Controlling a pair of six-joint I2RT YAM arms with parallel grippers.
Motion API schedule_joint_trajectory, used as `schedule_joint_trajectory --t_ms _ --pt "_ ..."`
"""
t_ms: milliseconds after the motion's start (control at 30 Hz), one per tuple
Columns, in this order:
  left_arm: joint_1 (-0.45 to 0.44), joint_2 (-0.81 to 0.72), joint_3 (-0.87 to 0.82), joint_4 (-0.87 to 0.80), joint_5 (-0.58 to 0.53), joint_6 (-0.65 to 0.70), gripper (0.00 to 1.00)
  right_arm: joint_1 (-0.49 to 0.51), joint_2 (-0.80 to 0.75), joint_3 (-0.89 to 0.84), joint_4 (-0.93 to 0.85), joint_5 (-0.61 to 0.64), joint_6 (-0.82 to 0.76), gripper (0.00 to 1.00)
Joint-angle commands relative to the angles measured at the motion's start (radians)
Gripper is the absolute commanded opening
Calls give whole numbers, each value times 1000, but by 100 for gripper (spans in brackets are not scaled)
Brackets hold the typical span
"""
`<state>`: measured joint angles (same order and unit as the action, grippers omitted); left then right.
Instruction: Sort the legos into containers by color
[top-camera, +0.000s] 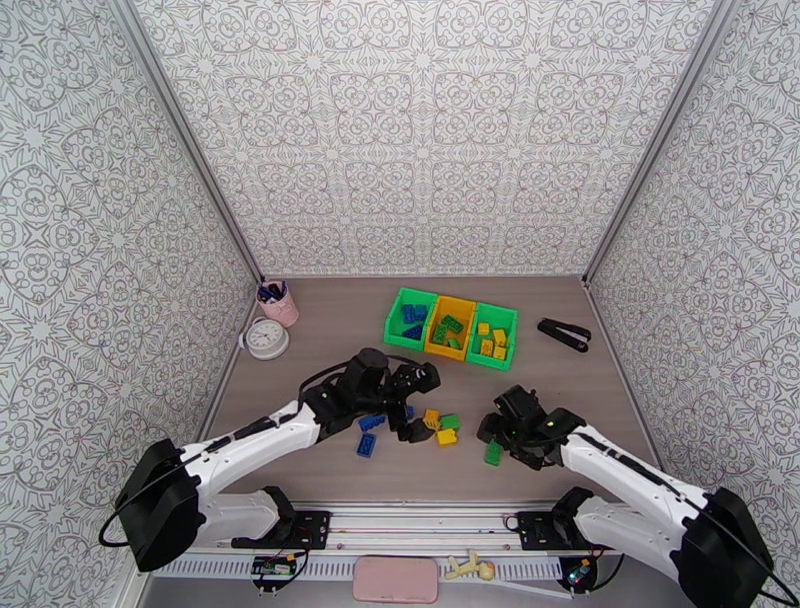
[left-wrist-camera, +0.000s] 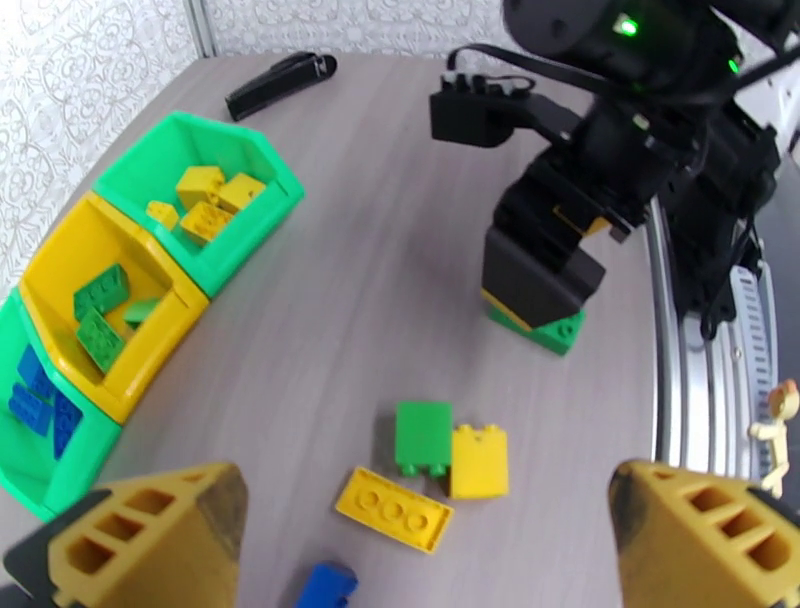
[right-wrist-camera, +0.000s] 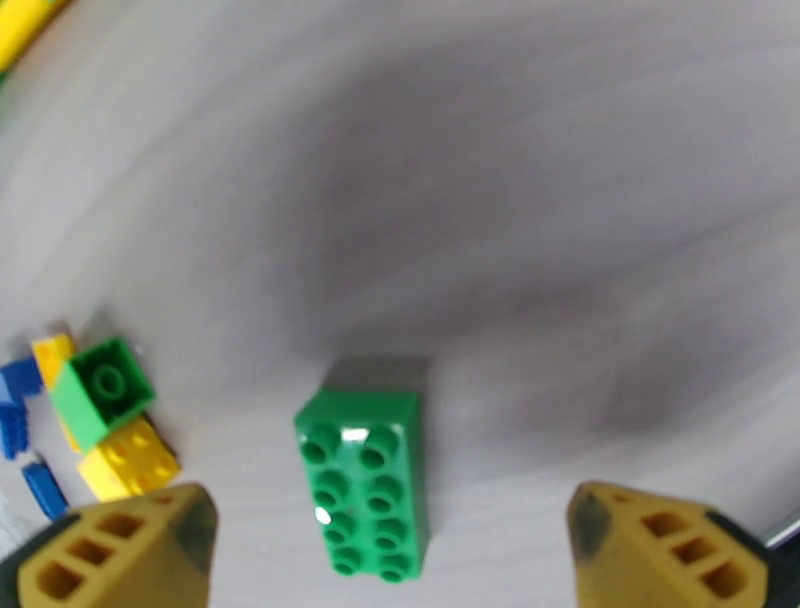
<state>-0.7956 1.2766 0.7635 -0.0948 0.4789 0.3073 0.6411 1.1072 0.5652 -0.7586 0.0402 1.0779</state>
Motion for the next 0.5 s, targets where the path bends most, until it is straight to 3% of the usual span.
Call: schedule_joint_trajectory --t_ms 0,233,467 --pt "-6 7 -5 27 35 70 100 24 73 65 9 8 15 95" --pt "-28 -4 -22 23 52 99 100 28 174 91 35 -23 -18 83" --pt "-19 -17 -27 39 34 89 100 28 236 117 10 -25 -31 58"
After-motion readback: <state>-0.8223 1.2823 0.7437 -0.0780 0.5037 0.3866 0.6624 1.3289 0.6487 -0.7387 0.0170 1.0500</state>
